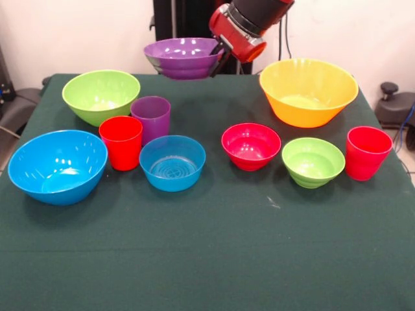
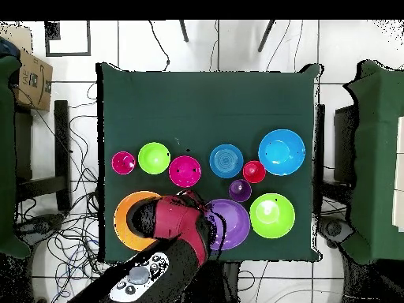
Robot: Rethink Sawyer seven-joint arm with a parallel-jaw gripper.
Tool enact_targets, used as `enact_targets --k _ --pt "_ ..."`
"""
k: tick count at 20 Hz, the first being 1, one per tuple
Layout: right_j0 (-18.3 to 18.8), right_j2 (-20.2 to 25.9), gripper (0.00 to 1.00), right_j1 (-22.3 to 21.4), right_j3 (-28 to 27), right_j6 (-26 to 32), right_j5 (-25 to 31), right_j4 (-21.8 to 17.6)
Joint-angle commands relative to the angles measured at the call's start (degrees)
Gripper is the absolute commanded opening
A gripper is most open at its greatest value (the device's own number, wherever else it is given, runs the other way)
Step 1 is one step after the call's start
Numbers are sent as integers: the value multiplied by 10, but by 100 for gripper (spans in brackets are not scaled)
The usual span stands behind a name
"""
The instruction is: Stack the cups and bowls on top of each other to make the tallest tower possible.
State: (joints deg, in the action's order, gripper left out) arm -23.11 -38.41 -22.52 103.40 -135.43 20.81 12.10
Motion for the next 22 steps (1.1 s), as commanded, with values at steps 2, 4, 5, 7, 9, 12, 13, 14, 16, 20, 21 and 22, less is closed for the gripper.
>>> enact_targets --k 2,4,5,7,9,12,13,14,16,20,21,22 --pt "-13 -4 0 13 -85 -23 128 -38" --pt "-11 -6 0 9 -93 -16 142 -42" --pt "-9 -7 0 8 -99 -13 149 -44" --pt "-5 -8 0 10 -106 -12 150 -49" --pt "3 -5 0 10 -110 -6 143 -55" --pt "21 8 0 14 -107 -1 117 -62" --pt "27 14 0 18 -104 -2 101 -65" --pt "31 17 0 19 -105 -2 96 -67" --pt "37 23 0 23 -103 -6 79 -70" --pt "54 39 0 28 -99 -5 46 -77" --pt "56 41 0 29 -96 -7 37 -79" --pt "58 42 0 29 -96 -7 33 -81"
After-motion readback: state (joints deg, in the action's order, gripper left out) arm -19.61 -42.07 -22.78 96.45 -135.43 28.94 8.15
